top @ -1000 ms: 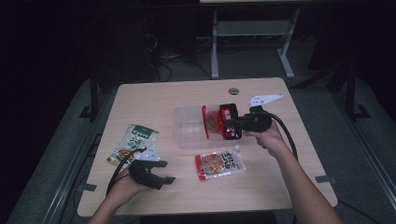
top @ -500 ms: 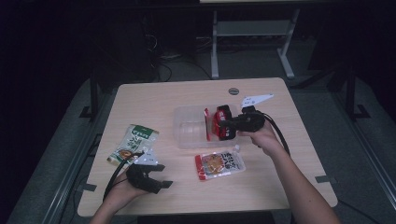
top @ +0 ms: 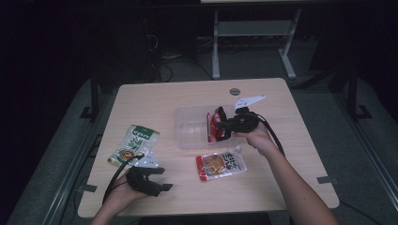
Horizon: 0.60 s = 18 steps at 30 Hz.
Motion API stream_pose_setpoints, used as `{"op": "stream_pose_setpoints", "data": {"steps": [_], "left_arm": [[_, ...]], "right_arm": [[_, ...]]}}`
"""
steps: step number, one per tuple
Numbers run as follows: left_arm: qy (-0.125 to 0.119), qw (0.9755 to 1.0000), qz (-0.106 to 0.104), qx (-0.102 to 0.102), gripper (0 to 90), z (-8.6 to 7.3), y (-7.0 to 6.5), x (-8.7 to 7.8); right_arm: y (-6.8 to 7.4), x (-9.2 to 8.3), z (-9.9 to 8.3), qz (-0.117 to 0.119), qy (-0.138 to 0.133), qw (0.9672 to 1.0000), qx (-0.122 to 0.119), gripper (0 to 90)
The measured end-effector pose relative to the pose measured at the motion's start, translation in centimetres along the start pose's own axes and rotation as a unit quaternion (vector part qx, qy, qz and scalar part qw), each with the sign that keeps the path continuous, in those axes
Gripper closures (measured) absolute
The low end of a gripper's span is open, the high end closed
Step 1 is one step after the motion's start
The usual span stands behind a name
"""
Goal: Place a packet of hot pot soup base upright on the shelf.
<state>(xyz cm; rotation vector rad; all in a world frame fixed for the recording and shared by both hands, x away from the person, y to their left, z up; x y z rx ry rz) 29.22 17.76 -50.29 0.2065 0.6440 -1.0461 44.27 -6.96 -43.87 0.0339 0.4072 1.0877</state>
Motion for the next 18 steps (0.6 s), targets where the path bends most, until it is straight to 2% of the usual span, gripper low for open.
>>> {"op": "stream_pose_setpoints", "data": {"steps": [4, 5, 10, 11, 12, 14, 15, 16, 18], "left_arm": [[-0.002, 1.0, 0.0, -0.004, 28.9, -0.1, -0.1, 0.0], [0.0, 1.0, 0.0, -0.002, 28.9, -0.1, -0.1, 0.0], [0.002, 1.0, -0.001, -0.004, 28.9, -0.1, -0.1, 0.1], [0.003, 1.0, -0.002, 0.006, 28.9, 0.0, 0.1, 0.1], [0.004, 1.0, -0.003, 0.002, 28.9, 0.1, 0.0, 0.2], [0.008, 0.9999, -0.004, 0.008, 28.9, 0.1, 0.1, 0.2], [0.005, 1.0, -0.005, 0.006, 28.9, 0.2, 0.0, 0.4], [0.005, 1.0, -0.005, 0.006, 28.9, 0.2, 0.0, 0.4], [0.0, 1.0, -0.007, 0.004, 28.9, 0.3, -0.1, 0.6]], "right_arm": [[-0.2, 0.3, 0.0, -0.004, -0.003, 1.0, 0.002, 83.4], [-0.2, 0.4, 0.0, -0.003, -0.004, 1.0, 0.004, 79.8], [-0.2, 0.5, 0.0, -0.008, -0.003, 1.0, 0.005, 73.5], [-0.1, 0.4, 0.0, -0.011, -0.003, 0.9999, 0.006, 69.8], [0.0, 0.3, 0.0, -0.013, -0.002, 0.9999, 0.009, 68.5], [0.0, 0.2, 0.1, -0.012, -0.004, 0.9999, 0.008, 66.8], [0.2, -0.2, 0.2, -0.015, -0.002, 0.9999, 0.007, 61.9], [0.2, -0.2, 0.2, -0.015, -0.002, 0.9999, 0.007, 61.9], [0.4, -0.6, 0.5, -0.018, -0.008, 0.9998, 0.008, 53.1]]}}
Point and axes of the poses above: each handheld gripper's, and its own axes: x roughly forward along the jaws, z roughly out of its top, y roughly to its left, the point moved 8 cm from there along x, roughly forward along the jaws, and after that the axes turned 13 degrees about -y, right-handed, at the moved point
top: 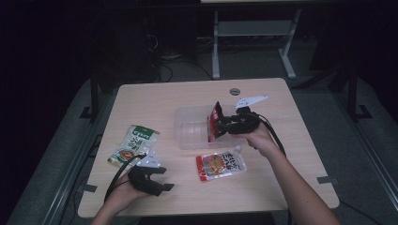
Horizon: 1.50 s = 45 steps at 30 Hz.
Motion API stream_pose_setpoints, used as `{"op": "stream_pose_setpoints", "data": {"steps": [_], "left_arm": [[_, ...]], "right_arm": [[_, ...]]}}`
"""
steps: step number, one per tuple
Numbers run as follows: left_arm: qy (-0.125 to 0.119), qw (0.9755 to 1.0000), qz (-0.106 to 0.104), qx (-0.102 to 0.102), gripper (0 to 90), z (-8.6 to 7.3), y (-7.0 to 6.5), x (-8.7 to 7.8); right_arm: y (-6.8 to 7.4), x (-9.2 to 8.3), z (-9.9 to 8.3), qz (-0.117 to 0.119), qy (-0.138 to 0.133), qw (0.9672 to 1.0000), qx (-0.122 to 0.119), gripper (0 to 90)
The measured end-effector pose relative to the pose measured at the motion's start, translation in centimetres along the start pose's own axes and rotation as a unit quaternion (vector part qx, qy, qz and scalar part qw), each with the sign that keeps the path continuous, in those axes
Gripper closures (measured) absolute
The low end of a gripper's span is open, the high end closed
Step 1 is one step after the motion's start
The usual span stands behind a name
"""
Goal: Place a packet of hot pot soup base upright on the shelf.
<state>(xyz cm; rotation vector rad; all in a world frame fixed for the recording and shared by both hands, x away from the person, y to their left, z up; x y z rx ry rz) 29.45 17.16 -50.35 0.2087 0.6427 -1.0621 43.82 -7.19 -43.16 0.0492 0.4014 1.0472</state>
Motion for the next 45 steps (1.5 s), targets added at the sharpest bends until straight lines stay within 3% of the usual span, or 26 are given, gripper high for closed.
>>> {"op": "stream_pose_setpoints", "data": {"steps": [4, 12, 16, 26, 30, 31, 32, 33, 35, 36, 37, 45], "left_arm": [[0.0, 1.0, -0.003, 0.003, 28.9, 0.2, 0.0, 0.1], [-0.002, 0.9998, -0.016, 0.012, 28.9, 0.9, 0.0, 0.9], [-0.002, 0.9997, -0.018, 0.016, 28.9, 1.1, 0.1, 1.0], [-0.003, 0.9995, -0.022, 0.022, 28.8, 1.4, 0.2, 1.1], [-0.003, 0.9996, -0.021, 0.017, 28.8, 1.3, 0.2, 1.1], [-0.003, 0.9996, -0.021, 0.02, 28.8, 1.4, 0.3, 1.1], [-0.003, 0.9996, -0.021, 0.02, 28.8, 1.4, 0.3, 1.1], [-0.002, 0.9995, -0.02, 0.025, 28.9, 1.4, 0.3, 1.0], [-0.003, 0.9995, -0.019, 0.026, 28.8, 1.4, 0.2, 1.0], [-0.003, 0.9995, -0.019, 0.025, 28.8, 1.4, 0.2, 1.0], [-0.004, 0.9996, -0.019, 0.023, 28.8, 1.4, 0.2, 1.0], [-0.001, 0.9995, -0.021, 0.022, 28.8, 1.3, -0.2, 1.1]], "right_arm": [[0.1, -0.6, 0.4, -0.009, -0.008, 0.9999, 0.006, 43.4], [0.6, -2.5, 0.4, -0.024, 0.001, 0.9997, -0.005, 36.8], [1.1, -3.4, 0.3, -0.027, -0.003, 0.9996, -0.013, 36.4], [2.1, -6.0, -1.5, -0.053, 0.022, 0.9979, -0.031, 39.0], [2.4, -6.7, -2.4, -0.06, 0.035, 0.9969, -0.037, 44.8], [2.5, -7.2, -3.0, -0.067, 0.033, 0.9961, -0.045, 55.0], [2.5, -7.2, -3.0, -0.067, 0.033, 0.9961, -0.045, 55.0], [2.6, -7.4, -3.4, -0.072, 0.032, 0.9958, -0.046, 65.6], [2.8, -7.6, -3.6, -0.069, 0.036, 0.9959, -0.045, 70.2], [3.0, -7.7, -4.0, -0.065, 0.038, 0.996, -0.049, 83.0], [3.2, -7.8, -4.3, -0.06, 0.045, 0.9961, -0.047, 87.7], [2.7, -6.5, -6.7, -0.044, 0.084, 0.994, -0.055, 89.6]]}}
Point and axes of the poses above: each handheld gripper's, and its own axes: x roughly forward along the jaws, z roughly out of its top, y roughly to its left, the point moved 8 cm from there along x, roughly forward along the jaws, and after that the axes turned 13 degrees about -y, right-handed, at the moved point
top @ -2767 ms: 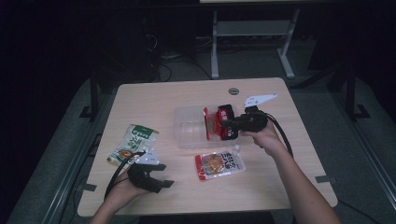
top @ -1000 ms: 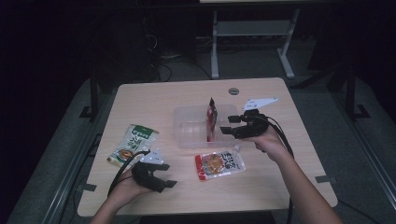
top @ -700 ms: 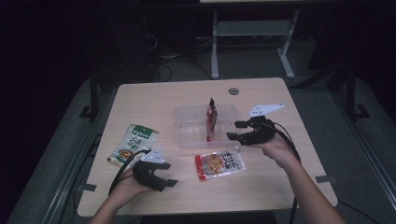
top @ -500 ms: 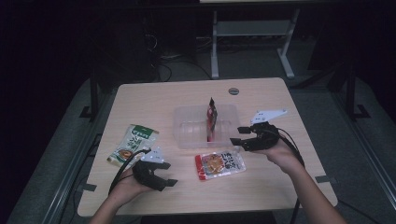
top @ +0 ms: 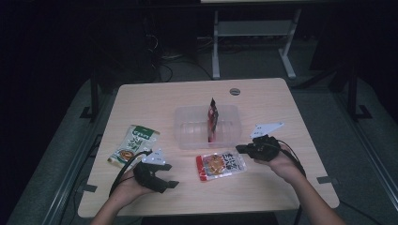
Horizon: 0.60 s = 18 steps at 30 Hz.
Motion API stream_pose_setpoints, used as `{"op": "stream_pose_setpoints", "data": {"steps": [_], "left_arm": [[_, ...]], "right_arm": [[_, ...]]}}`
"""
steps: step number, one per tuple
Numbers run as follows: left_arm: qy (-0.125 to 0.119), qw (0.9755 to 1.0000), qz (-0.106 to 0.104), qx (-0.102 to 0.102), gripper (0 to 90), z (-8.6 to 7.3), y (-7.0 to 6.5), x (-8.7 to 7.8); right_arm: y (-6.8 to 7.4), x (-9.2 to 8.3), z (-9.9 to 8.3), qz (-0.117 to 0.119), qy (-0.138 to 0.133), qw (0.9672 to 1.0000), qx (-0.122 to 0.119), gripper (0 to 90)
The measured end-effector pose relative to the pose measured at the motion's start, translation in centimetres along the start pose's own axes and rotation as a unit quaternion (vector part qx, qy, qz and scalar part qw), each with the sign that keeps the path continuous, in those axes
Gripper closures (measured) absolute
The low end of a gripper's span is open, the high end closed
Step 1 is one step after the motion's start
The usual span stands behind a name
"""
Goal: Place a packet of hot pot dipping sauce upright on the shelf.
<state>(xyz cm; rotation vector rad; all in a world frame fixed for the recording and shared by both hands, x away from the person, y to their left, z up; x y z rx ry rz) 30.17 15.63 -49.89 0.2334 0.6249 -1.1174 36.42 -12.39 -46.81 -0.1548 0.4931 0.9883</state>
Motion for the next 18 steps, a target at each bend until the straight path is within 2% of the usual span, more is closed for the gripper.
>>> {"op": "stream_pose_setpoints", "data": {"steps": [6, 7, 9, 11, 14, 15, 17, 18], "left_arm": [[0.001, 1.0, -0.002, 0.005, 28.9, 0.0, 0.1, 0.1], [0.002, 1.0, -0.002, 0.005, 28.9, 0.0, 0.1, 0.1], [0.001, 1.0, -0.002, 0.003, 28.9, 0.0, 0.0, 0.2], [0.002, 1.0, -0.003, 0.004, 28.9, 0.0, 0.0, 0.2], [0.002, 1.0, -0.003, 0.001, 28.9, 0.0, -0.2, 0.3], [0.002, 1.0, -0.003, 0.001, 28.9, 0.0, -0.2, 0.3], [0.003, 1.0, -0.003, 0.006, 28.8, 0.0, -0.2, 0.3], [0.003, 1.0, -0.003, 0.006, 28.9, 0.0, -0.2, 0.3]], "right_arm": [[-0.6, 2.2, -1.7, 0.002, 0.042, 0.9991, -0.004, 89.6], [-0.6, 2.2, -1.7, 0.002, 0.042, 0.9991, -0.004, 89.6], [-0.3, 3.0, -2.3, 0.015, 0.059, 0.9981, -0.009, 89.6], [-0.2, 3.3, -2.6, 0.015, 0.066, 0.9976, -0.013, 89.6], [0.2, 4.4, -3.4, 0.022, 0.093, 0.9952, -0.023, 89.7], [0.2, 4.7, -3.7, 0.026, 0.102, 0.9938, -0.034, 89.7], [0.3, 4.9, -3.8, 0.029, 0.101, 0.9937, -0.037, 89.7], [0.7, 5.3, -3.7, 0.039, 0.101, 0.9932, -0.041, 89.8]]}}
Point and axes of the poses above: each handheld gripper's, and its own axes: x roughly forward along the jaws, z roughly out of its top, y roughly to its left, the point moved 8 cm from there along x, roughly forward along the jaws, and after that the axes turned 13 degrees about -y, right-handed, at the moved point
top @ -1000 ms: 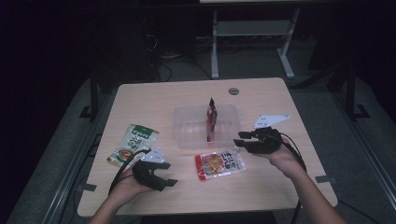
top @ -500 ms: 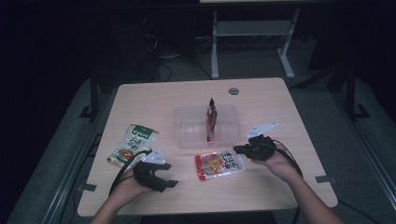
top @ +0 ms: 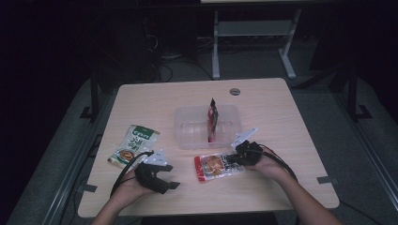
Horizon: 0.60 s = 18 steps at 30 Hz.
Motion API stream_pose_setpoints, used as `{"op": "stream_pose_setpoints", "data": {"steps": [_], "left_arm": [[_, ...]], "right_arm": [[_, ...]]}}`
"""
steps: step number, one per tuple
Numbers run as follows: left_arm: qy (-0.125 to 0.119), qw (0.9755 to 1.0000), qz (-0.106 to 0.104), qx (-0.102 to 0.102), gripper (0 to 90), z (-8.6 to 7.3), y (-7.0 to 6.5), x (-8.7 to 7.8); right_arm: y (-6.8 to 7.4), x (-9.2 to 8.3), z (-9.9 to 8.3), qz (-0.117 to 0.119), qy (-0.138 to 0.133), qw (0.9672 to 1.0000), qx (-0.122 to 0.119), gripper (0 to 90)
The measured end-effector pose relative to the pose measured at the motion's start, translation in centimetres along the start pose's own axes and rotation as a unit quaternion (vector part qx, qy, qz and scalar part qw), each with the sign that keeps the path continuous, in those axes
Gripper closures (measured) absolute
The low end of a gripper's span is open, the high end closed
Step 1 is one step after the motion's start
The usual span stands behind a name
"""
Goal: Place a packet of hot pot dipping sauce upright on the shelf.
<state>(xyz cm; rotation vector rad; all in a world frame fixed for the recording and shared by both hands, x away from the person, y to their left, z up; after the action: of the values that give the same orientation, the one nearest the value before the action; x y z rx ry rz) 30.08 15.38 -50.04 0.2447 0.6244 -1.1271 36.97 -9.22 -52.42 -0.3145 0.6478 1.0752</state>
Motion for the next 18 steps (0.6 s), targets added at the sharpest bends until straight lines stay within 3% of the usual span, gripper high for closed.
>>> {"op": "stream_pose_setpoints", "data": {"steps": [7, 8, 10, 13, 17, 18], "left_arm": [[-0.009, 0.9999, 0.005, -0.001, 29.2, 0.3, 0.0, -0.1], [-0.014, 0.9999, 0.004, -0.003, 29.3, 0.5, 0.0, -0.1], [-0.015, 0.9999, 0.002, 0.0, 29.6, 0.6, 0.0, -0.1], [-0.025, 0.9997, 0.003, 0.004, 33.1, 1.0, 0.0, 0.1], [-0.035, 0.9994, 0.0, 0.008, 43.5, 1.7, 0.0, 0.2], [-0.041, 0.9991, -0.004, 0.006, 48.0, 2.3, 0.0, 0.6]], "right_arm": [[1.5, 0.8, 0.5, 0.026, -0.002, 0.9995, -0.016, 89.7], [1.8, 1.0, 0.6, 0.032, -0.002, 0.9989, -0.033, 89.7], [2.0, 1.1, 0.7, 0.037, -0.003, 0.9987, -0.036, 89.7], [2.8, 1.4, 0.9, 0.047, 0.0, 0.9982, -0.037, 89.7], [2.6, 1.3, 0.9, 0.047, -0.004, 0.9982, -0.036, 89.0], [2.6, 1.0, 1.1, 0.047, -0.007, 0.9983, -0.035, 82.6]]}}
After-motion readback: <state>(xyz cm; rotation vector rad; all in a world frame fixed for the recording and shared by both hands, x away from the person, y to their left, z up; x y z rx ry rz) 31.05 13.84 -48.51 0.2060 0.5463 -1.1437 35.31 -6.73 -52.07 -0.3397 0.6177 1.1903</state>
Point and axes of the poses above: each handheld gripper's, and its own axes: x roughly forward along the jaws, z roughly out of its top, y roughly to its left, the point moved 8 cm from there along x, roughly forward along the jaws, and after that the axes turned 13 degrees about -y, right-handed, at the moved point
